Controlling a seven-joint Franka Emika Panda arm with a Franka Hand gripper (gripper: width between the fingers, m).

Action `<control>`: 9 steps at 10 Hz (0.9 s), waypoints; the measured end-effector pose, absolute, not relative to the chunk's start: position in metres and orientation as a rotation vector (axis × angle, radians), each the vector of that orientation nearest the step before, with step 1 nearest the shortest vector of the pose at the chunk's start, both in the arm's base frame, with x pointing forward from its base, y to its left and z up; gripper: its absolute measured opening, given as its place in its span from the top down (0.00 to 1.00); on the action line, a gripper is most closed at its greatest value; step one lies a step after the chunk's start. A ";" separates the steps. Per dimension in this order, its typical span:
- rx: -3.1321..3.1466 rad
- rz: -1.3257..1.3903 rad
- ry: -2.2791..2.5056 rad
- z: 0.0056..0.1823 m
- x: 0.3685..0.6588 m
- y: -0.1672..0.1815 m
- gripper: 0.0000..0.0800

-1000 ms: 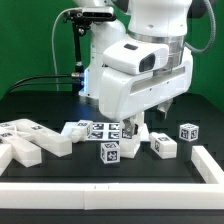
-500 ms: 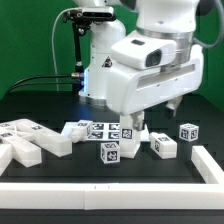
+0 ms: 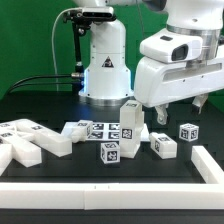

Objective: Assemble chair

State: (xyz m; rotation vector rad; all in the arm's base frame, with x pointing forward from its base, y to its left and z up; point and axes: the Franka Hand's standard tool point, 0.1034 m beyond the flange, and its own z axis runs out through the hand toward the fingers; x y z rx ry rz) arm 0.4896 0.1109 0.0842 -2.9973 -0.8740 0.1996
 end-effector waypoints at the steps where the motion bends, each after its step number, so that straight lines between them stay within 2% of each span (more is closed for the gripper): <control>1: -2.997 0.198 -0.873 0.082 0.488 0.111 0.19; 4: -2.997 0.125 -0.843 0.046 0.463 0.114 0.19; 8: -2.968 0.096 -0.922 0.039 0.465 0.112 0.19; 9: -2.966 0.096 -0.926 0.033 0.463 0.105 0.19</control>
Offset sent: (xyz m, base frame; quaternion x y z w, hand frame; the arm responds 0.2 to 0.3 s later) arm -0.0197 -0.0061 -0.0417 -0.0293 0.0331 -0.0240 0.9987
